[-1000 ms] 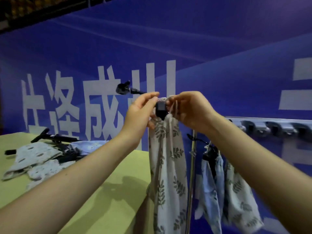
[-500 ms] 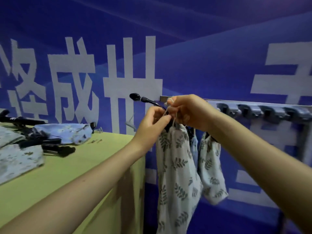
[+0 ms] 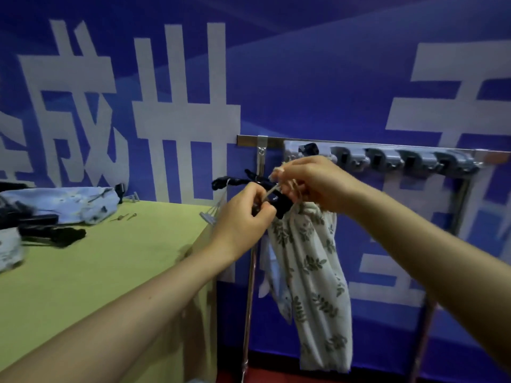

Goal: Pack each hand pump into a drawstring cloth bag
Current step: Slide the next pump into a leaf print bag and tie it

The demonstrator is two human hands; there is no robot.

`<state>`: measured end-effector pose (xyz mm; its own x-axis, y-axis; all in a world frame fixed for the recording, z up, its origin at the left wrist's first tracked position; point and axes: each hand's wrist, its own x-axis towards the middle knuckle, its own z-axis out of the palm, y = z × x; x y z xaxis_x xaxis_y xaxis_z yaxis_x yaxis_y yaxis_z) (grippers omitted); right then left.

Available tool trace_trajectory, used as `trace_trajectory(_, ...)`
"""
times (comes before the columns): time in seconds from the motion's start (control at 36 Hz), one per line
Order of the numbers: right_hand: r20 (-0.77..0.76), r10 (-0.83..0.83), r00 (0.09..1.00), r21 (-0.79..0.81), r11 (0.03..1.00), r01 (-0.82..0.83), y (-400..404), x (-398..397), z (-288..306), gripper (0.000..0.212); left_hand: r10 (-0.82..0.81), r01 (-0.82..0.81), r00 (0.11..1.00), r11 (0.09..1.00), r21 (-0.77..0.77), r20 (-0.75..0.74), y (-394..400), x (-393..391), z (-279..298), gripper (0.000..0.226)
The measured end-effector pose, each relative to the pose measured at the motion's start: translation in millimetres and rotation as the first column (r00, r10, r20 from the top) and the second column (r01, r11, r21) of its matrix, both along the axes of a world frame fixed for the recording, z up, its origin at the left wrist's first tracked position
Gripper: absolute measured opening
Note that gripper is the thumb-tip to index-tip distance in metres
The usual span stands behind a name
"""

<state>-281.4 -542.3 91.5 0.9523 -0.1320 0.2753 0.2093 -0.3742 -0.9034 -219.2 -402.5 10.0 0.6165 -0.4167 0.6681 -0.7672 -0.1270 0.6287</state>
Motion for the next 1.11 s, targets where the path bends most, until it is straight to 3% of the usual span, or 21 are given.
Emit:
trace_trajectory(0.08, -0.033, -0.075, 0.997, -0.187, 0.98, 0.067, -12, -6, 5, 0.021, -0.012, 0.012, 1.0, 1.0, -0.003, -0.019, -16, -3, -2, 0.025)
trace_trajectory(0.14, -0.012, -0.109, 0.994, -0.222, 0.969, 0.104, -20, -11, 6, 0.022, -0.026, 0.025, 0.999, 0.999, -0.021, -0.026, -29, -5, -1, 0.022)
trace_trajectory(0.28, 0.006, -0.173, 0.985, -0.022, 0.985, 0.173, -48, -18, 9, 0.011, -0.116, 0.089, 0.989, 0.96, -0.266, -0.089, -62, -17, 23, 0.014)
trace_trajectory(0.39, 0.04, -0.166, 0.985, -0.01, 0.986, 0.166, -73, -20, 13, 0.016, -0.172, 0.148, 0.985, 0.906, -0.397, -0.025, -81, -20, 58, 0.019)
trace_trajectory(0.47, 0.076, -0.101, 0.992, 0.0, 0.995, 0.101, -86, -21, 19, 0.025, -0.203, 0.212, 0.977, 0.931, -0.298, 0.063, -98, -12, 77, 0.02)
trace_trajectory(0.56, 0.123, -0.055, 0.991, 0.064, 0.997, 0.047, -98, -24, 26, 0.03, -0.177, 0.181, 0.97, 0.983, -0.009, 0.168, -117, 5, 80, 0.038)
trace_trajectory(0.64, 0.145, -0.078, 0.986, 0.117, 0.991, 0.061, -112, -26, 34, 0.029, -0.208, 0.176, 0.965, 0.966, 0.192, 0.162, -134, 17, 69, 0.03)
trace_trajectory(0.72, 0.122, -0.048, 0.991, 0.111, 0.993, 0.034, -126, -25, 37, 0.027, -0.243, 0.233, 0.969, 0.956, 0.179, 0.035, -146, 20, 62, 0.03)
trace_trajectory(0.78, 0.095, -0.014, 0.995, 0.071, 0.997, 0.007, -133, -24, 36, 0.026, -0.236, 0.215, 0.968, 0.957, 0.196, 0.091, -152, 19, 64, 0.037)
trace_trajectory(0.86, 0.076, -0.022, 0.997, 0.025, 0.999, 0.02, -148, -22, 35, 0.025, -0.142, 0.053, 0.954, 0.948, 0.314, 0.266, -160, 22, 71, 0.052)
trace_trajectory(0.92, 0.078, -0.019, 0.997, 0.016, 1.0, 0.018, -158, -19, 36, 0.022, -0.128, 0.015, 0.943, 0.938, 0.345, 0.308, -167, 25, 77, 0.045)
trace_trajectory(1.0, 0.072, 0.011, 0.997, 0.027, 1.0, -0.013, -170, -15, 37, 0.007, -0.202, 0.105, 0.931, 0.946, 0.308, 0.304, -178, 29, 84, 0.033)
trace_trajectory(1.11, 0.068, 0.04, 0.997, 0.036, 0.998, -0.042, -185, -12, 43, 0.007, -0.295, 0.258, 0.947, 0.934, 0.246, 0.127, -191, 30, 86, 0.013)
